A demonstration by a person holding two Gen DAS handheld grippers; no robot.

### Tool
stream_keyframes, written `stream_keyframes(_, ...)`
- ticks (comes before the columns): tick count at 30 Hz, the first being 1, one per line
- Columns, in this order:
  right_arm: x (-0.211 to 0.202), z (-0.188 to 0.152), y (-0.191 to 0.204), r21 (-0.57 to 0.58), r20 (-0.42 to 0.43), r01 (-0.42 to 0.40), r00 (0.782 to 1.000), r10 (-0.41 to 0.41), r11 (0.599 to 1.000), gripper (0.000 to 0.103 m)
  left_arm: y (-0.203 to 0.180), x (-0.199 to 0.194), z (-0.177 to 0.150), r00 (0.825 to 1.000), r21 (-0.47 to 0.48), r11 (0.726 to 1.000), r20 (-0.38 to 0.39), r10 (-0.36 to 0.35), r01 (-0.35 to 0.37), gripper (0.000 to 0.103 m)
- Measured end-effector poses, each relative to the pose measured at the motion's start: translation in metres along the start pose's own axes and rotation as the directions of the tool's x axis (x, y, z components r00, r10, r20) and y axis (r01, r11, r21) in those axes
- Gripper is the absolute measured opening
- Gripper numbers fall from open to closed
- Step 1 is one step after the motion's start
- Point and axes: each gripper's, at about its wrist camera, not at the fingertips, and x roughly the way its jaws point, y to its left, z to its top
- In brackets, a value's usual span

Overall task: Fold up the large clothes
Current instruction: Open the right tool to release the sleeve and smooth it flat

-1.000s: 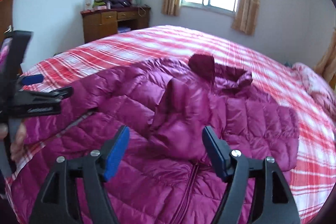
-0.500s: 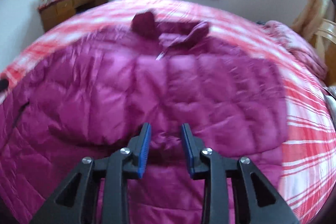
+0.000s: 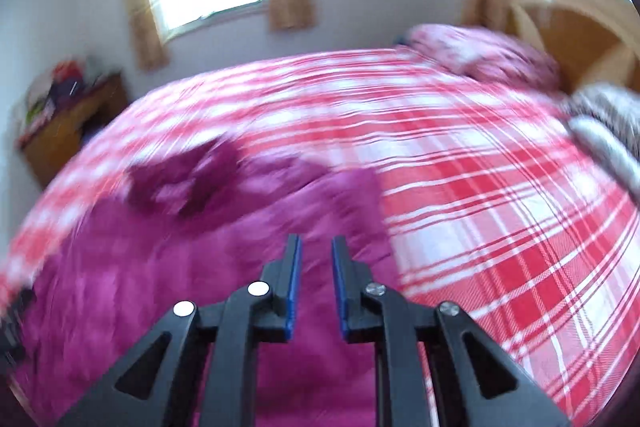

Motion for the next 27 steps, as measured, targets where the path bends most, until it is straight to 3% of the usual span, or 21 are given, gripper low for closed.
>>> stream_keyframes(2, 0.017, 0.001, -0.006, 0.016, -0.037, -0.019, 0.999, 0.020, 1.000, 0.019, -0.010, 0.024, -0.006, 0.997, 0.039, 0.997, -0.046, 0.068, -0.067, 0.102)
stream_keyframes(5, 0.028, -0.004, 0.000, -0.080, -0.073, -0.026, 0.997, 0.020, 0.996, 0.019, -0.010, 0.050, -0.019, 0.987, 0.051, 0.994, -0.120, 0.103, -0.098, 0.102)
stream_keyframes(16, 0.069, -0.027, -0.016, -0.036, -0.205, -0.063, 0.977, 0.055, 0.997, 0.010, 0.006, 0.080, -0.040, 0.974, -0.039, 0.999, -0.228, 0.008, -0.018, 0.102)
stream_keyframes(21, 0.062, -0.028, -0.008, -0.086, -0.206, -0.031, 0.978, 0.012, 0.996, 0.010, 0.006, 0.083, -0.042, 0.973, -0.049, 0.999, -0.230, 0.008, -0.020, 0.102)
stream_keyframes(23, 0.048, -0.026, -0.007, -0.092, -0.170, -0.008, 0.985, -0.008, 0.996, 0.010, 0.009, 0.085, -0.042, 0.972, -0.061, 0.998, -0.234, -0.003, -0.012, 0.102)
stream_keyframes(27, 0.019, -0.028, 0.000, -0.057, -0.138, -0.049, 0.990, 0.041, 0.997, 0.017, 0.011, 0.089, -0.042, 0.971, -0.079, 0.997, -0.238, -0.015, -0.004, 0.102)
